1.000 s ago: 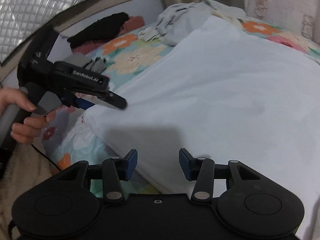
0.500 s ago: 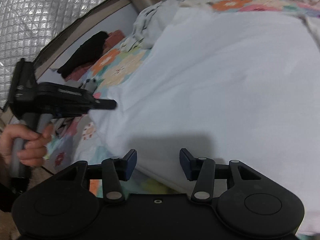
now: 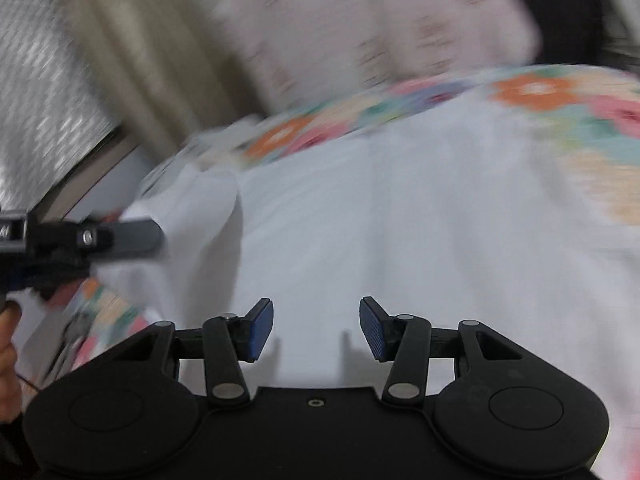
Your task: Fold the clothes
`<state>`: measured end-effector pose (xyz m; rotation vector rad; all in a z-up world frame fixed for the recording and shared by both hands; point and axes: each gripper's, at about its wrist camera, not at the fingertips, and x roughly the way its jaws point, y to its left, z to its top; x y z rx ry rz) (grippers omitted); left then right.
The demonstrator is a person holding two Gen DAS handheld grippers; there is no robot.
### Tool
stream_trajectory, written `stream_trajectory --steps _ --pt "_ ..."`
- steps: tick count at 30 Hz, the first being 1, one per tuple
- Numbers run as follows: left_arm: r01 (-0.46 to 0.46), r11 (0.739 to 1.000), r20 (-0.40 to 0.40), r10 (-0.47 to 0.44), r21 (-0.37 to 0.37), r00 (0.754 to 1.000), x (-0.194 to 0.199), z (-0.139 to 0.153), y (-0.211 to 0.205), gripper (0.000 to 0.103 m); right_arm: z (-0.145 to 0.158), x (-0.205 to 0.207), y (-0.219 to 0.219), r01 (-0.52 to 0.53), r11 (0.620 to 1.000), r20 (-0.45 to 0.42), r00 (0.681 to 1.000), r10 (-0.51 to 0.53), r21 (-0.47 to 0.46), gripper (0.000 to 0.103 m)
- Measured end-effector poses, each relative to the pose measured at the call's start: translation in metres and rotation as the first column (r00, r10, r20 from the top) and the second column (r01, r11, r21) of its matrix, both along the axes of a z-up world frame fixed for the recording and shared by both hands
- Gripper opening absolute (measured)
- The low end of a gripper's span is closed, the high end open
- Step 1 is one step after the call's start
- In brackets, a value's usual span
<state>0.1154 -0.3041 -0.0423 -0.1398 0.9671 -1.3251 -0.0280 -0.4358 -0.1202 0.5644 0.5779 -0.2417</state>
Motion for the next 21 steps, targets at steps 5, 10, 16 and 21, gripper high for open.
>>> stream_trajectory --steps 5,10,16,21 --pt "0.128 0.986 -0.067 -0.121 0.108 0.99 -0.049 -0.044 -0.094 0.004 -0.011 -0.06 -0.037 0.171 0.985 -0.032 0.985 -0.17 0.033 0.054" --pt "0.085 0.975 0.003 -0.088 0.206 0.996 -0.058 -0.061 -0.092 0.022 -0.032 -0.073 -0.055 0.246 0.968 -0.112 0.964 -0.24 0.051 0.054" --pt "-0.043 0.978 0.156 0.011 0.204 0.988 -0.038 -0.052 -0.012 0.04 -0.041 -0.086 -0.047 0.267 0.961 -0.09 0.961 -0.26 0.07 0.054" --pt "-0.129 0.954 0.159 0.088 0.27 0.983 -0.025 -0.085 0.019 0.041 -0.047 -0.088 -0.033 0.269 0.957 -0.069 0.962 -0.263 0.111 0.054"
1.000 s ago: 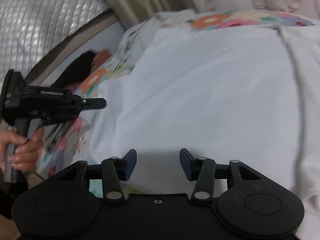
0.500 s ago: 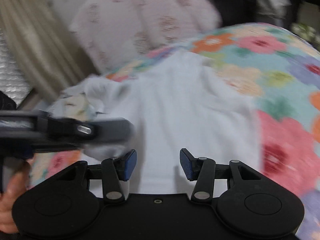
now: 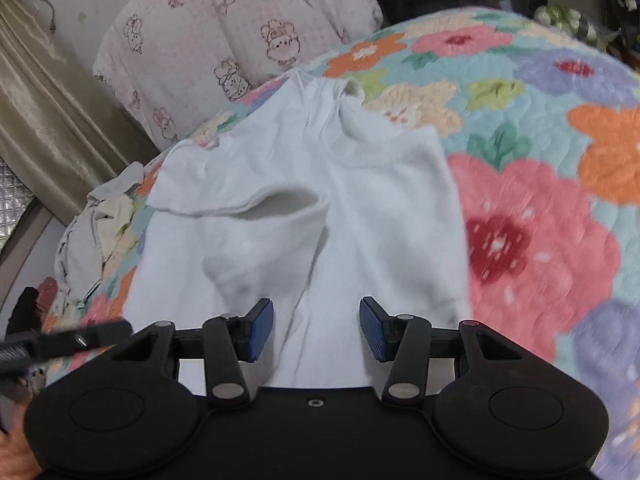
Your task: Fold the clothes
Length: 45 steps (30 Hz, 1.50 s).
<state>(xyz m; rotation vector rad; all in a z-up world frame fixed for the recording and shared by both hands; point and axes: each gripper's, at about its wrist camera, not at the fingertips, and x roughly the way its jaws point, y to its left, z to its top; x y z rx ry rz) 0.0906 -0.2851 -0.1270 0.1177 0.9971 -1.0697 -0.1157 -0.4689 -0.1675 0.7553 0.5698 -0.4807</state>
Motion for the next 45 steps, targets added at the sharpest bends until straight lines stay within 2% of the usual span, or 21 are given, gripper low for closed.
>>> stream_trajectory --steps 3,6,10,15,20,21,23,24,27,31,35,38,39,40,42,45 --pt "-0.03 0.998 0.063 0.027 0.06 0.998 -0.003 -0.016 0.01 0.041 0.003 0.003 0.014 -0.018 1.0 0.027 0.999 0.018 -0.008 0.054" --pt "-0.044 0.997 0.119 0.035 0.068 0.992 -0.006 -0.021 0.013 0.041 0.003 0.012 0.033 -0.038 0.998 0.036 0.999 0.04 -0.057 0.058" --pt "-0.055 0.997 0.125 0.049 0.047 0.991 -0.005 -0.025 0.01 0.041 -0.004 0.031 0.06 -0.041 0.977 -0.079 0.997 0.025 -0.21 0.058" --pt "-0.072 0.996 0.107 0.067 0.043 0.992 -0.004 -0.026 0.008 0.041 -0.007 0.038 0.065 -0.069 0.943 -0.125 0.992 0.029 -0.327 0.058" --pt "-0.081 0.996 0.13 0.075 0.041 0.989 -0.008 -0.031 0.009 0.041 -0.015 0.04 0.045 -0.019 0.952 -0.102 0.995 -0.013 -0.305 0.057" --pt "-0.085 0.996 0.135 0.079 0.04 0.988 -0.009 -0.032 0.01 0.041 -0.015 0.042 0.043 -0.019 0.95 -0.1 0.995 -0.013 -0.313 0.054" --pt "-0.086 0.995 0.145 0.079 0.042 0.986 -0.011 -0.031 0.009 0.041 -0.015 0.043 0.041 -0.027 0.941 -0.099 0.995 -0.007 -0.337 0.032" --pt "-0.085 0.995 0.15 0.077 0.047 0.986 -0.012 -0.03 0.008 0.041 -0.015 0.041 0.039 -0.029 0.942 -0.09 0.996 -0.001 -0.335 0.013" --pt "-0.088 0.995 0.161 0.081 0.038 0.984 -0.014 -0.025 0.008 0.041 -0.012 0.033 0.033 -0.03 0.945 -0.055 0.998 0.013 -0.326 0.008" --pt "-0.107 0.994 0.135 0.109 -0.025 0.985 -0.015 -0.017 0.016 0.041 -0.002 0.017 0.032 -0.036 0.939 -0.007 0.999 0.036 -0.342 0.004" --pt "-0.114 0.993 0.135 0.117 -0.029 0.984 -0.018 -0.016 0.023 0.045 0.0 0.004 0.029 -0.029 0.937 -0.019 1.0 0.024 -0.349 0.004" --pt "-0.124 0.992 0.133 0.123 -0.003 0.983 -0.015 -0.022 0.025 0.045 -0.012 0.001 0.018 -0.022 0.965 -0.02 1.0 0.017 -0.262 0.007" --pt "-0.132 0.991 0.13 0.13 0.004 0.983 -0.014 -0.023 0.026 0.045 -0.015 0.0 0.014 -0.017 0.973 -0.011 1.0 0.015 -0.232 0.01" --pt "-0.138 0.99 0.126 0.137 0.004 0.983 -0.013 -0.024 0.029 0.045 -0.015 -0.002 0.011 -0.003 0.976 0.006 1.0 0.005 -0.217 0.022" --pt "-0.159 0.987 0.112 0.159 -0.006 0.981 -0.011 -0.027 0.037 0.045 -0.015 -0.005 0.005 0.021 0.982 0.035 0.999 -0.015 -0.189 0.034" --pt "-0.188 0.982 0.09 0.188 -0.003 0.978 -0.007 -0.027 0.043 0.045 -0.012 -0.007 -0.011 0.034 0.987 0.065 0.998 -0.024 -0.16 0.035"
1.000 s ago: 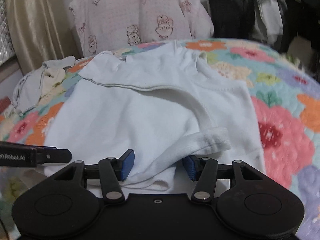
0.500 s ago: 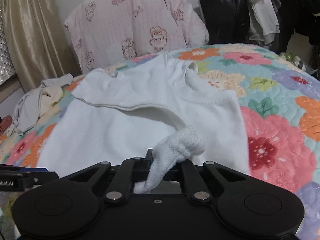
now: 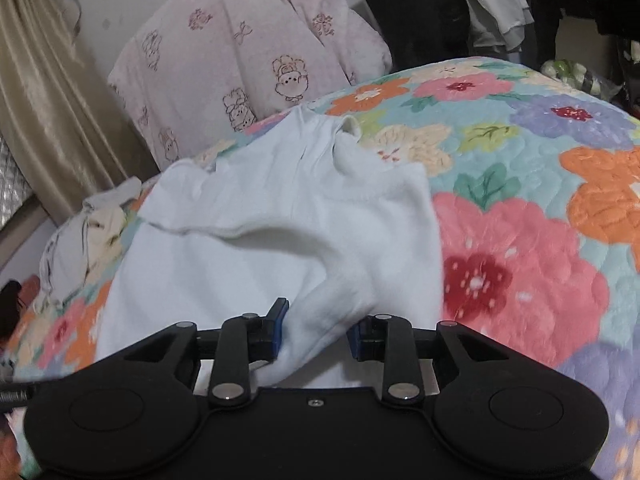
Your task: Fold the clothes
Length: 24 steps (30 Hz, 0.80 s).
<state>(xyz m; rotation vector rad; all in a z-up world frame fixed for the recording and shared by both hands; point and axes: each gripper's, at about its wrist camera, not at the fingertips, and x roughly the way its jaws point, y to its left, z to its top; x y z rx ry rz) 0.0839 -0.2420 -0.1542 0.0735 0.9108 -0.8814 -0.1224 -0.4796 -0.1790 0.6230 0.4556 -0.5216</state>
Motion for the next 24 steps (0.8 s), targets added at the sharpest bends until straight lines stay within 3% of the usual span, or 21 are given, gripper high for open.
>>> stream_trajectory --steps 1,3,5,8,9,11,13,17,19,21,24 --pt "-0.009 1.0 -0.007 0.009 0.0 1.0 0.002 0.0 0.002 0.045 0.002 -0.002 -0.004 -0.008 1.0 0.027 1.0 0.007 0.017 0.019" --pt "-0.016 1.0 -0.004 0.016 0.002 1.0 0.002 0.002 0.004 0.045 0.012 -0.008 -0.008 -0.039 0.999 0.09 0.995 0.038 0.016 0.013" --pt "-0.015 1.0 -0.022 0.014 -0.021 1.0 0.003 0.004 0.006 0.045 0.032 -0.014 0.003 -0.036 0.993 0.089 0.995 0.046 -0.113 0.012" --pt "0.002 0.996 -0.126 -0.013 -0.09 0.992 0.01 -0.003 0.011 0.046 0.048 -0.022 0.018 -0.015 0.967 0.035 0.999 0.025 -0.254 0.012" --pt "0.004 0.997 -0.149 -0.017 -0.083 0.989 0.011 -0.007 0.01 0.046 0.044 -0.024 0.015 -0.011 0.975 0.019 1.0 0.016 -0.221 0.012" --pt "0.02 0.999 -0.117 -0.024 -0.034 0.993 0.007 -0.013 0.005 0.046 0.029 -0.022 0.011 -0.022 0.985 -0.03 0.999 0.017 -0.173 0.012" --pt "0.032 0.999 -0.074 -0.03 0.025 0.997 0.001 -0.013 -0.001 0.046 0.016 -0.015 0.016 -0.055 0.981 -0.096 0.995 0.038 -0.186 0.012" --pt "0.041 0.992 -0.026 -0.038 0.117 0.999 -0.005 -0.008 -0.005 0.048 0.017 -0.019 0.019 -0.016 0.982 -0.095 0.995 -0.002 -0.188 0.012" --pt "0.029 0.995 -0.073 -0.022 0.099 0.997 -0.001 -0.012 -0.002 0.048 0.015 -0.019 0.016 0.016 0.984 -0.118 0.992 -0.038 -0.178 0.012" --pt "0.003 0.998 -0.137 0.005 0.062 0.991 0.008 -0.019 0.004 0.048 0.003 -0.011 0.022 0.024 0.981 -0.209 0.976 -0.065 -0.193 0.013" --pt "0.003 0.998 -0.153 0.006 0.055 0.988 0.009 -0.017 0.008 0.048 -0.011 -0.003 0.047 -0.044 0.936 -0.303 0.951 -0.069 -0.348 0.015"
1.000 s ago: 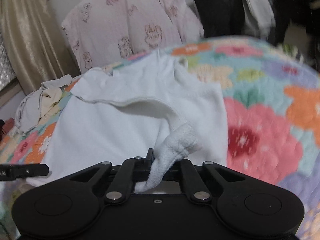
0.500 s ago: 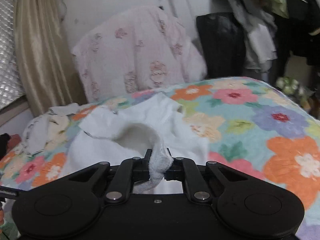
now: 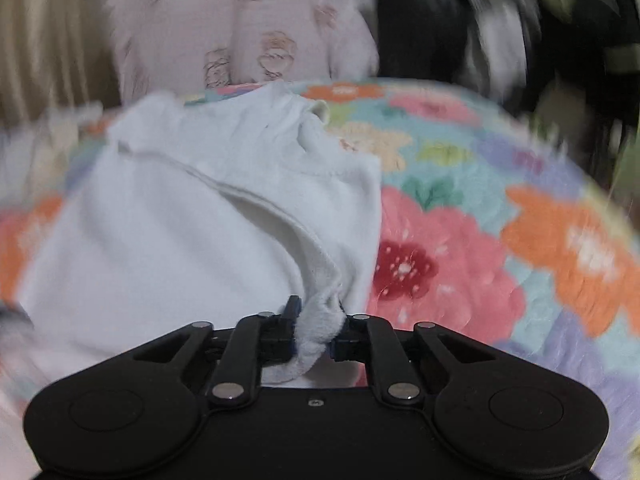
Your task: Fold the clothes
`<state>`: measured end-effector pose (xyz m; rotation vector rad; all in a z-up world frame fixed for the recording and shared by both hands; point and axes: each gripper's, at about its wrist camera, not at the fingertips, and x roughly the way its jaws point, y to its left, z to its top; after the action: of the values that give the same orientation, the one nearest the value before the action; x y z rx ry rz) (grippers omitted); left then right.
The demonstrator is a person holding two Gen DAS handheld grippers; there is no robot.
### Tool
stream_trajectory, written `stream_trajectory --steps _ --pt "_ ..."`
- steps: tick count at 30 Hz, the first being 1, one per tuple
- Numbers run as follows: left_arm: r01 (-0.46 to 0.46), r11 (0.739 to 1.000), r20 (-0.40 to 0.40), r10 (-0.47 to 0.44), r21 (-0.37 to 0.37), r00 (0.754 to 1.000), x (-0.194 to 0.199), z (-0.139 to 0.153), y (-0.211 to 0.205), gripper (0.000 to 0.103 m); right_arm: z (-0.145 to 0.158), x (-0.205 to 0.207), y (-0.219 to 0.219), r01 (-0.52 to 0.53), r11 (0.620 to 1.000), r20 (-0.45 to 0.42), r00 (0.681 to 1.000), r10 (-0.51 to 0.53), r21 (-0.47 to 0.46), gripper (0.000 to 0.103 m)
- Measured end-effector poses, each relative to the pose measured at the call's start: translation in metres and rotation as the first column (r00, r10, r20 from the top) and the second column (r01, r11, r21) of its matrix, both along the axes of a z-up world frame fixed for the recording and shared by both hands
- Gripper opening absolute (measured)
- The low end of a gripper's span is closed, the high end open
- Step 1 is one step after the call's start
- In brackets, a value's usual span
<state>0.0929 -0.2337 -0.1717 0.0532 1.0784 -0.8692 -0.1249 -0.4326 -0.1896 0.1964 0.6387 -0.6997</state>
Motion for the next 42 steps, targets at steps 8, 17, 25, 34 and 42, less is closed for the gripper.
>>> stream_trajectory --steps 8,17,25,34,42 --pt "0.007 0.998 0.1 -0.013 0.063 0.995 -0.013 0.019 0.0 0.049 0.022 -0.025 -0.029 0.102 0.984 0.033 0.994 -0.108 0.149 0.04" --pt "-0.019 0.998 0.092 0.025 -0.06 0.995 0.056 0.067 0.0 0.049 0.113 0.019 -0.063 -0.181 0.969 0.066 0.983 0.172 0.17 0.045" --pt "0.073 0.997 0.423 -0.065 -0.003 0.904 0.128 0.105 -0.075 0.053 0.132 0.2 -0.063 -0.596 0.793 -0.092 0.789 0.608 0.126 0.045" --pt "0.173 0.984 0.428 -0.174 0.04 0.887 0.224 0.082 -0.168 0.061 0.077 0.286 -0.075 -0.58 0.802 -0.064 0.803 0.592 0.143 0.045" --pt "0.32 0.947 0.198 -0.308 -0.031 0.93 0.267 0.043 -0.198 0.005 0.068 0.299 -0.095 -0.578 0.807 -0.077 0.805 0.589 0.125 0.046"
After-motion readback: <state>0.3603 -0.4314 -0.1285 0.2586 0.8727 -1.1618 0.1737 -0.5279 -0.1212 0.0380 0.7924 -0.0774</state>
